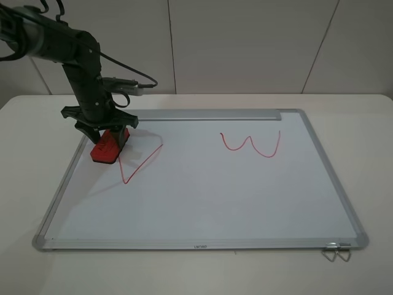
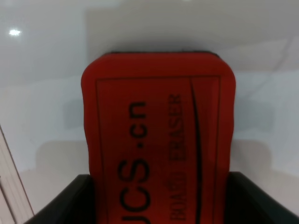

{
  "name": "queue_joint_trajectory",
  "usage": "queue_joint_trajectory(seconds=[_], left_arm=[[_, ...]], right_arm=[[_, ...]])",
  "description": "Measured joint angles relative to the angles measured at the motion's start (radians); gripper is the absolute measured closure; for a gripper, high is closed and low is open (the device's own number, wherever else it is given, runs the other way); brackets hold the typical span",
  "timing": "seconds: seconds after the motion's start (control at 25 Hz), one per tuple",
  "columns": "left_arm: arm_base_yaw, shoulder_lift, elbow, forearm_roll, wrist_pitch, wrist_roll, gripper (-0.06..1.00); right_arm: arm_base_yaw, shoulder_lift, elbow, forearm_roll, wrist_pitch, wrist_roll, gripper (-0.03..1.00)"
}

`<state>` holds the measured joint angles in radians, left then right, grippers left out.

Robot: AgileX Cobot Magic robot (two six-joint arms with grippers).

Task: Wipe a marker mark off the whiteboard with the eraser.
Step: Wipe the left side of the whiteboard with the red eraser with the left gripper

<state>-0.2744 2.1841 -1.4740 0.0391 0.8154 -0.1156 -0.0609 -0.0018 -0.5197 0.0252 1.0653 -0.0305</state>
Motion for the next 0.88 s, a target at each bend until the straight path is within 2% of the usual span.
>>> queue_joint_trajectory(seconds=[0.2,0.44,0.72,0.88], left_arm=[[-0.024,0.016,-0.007,0.024,-0.001,0.000,0.38],[-0.103,0.039,-0.020,0.027,-0.034,0.011,0.38],[-0.249,0.071,-0.037,-0.088,-0.109,0.092,0.38],[-0.299,0.079,-0.039,-0.125,-0.134,0.109,0.38]], right_arm=[[0.000,0.000,0.000,0.000,0.000,0.000,0.26],[0.000,0.000,0.000,0.000,0.000,0.000,0.26],[0.000,0.000,0.000,0.000,0.000,0.000,0.26],[0.000,0.000,0.000,0.000,0.000,0.000,0.26]])
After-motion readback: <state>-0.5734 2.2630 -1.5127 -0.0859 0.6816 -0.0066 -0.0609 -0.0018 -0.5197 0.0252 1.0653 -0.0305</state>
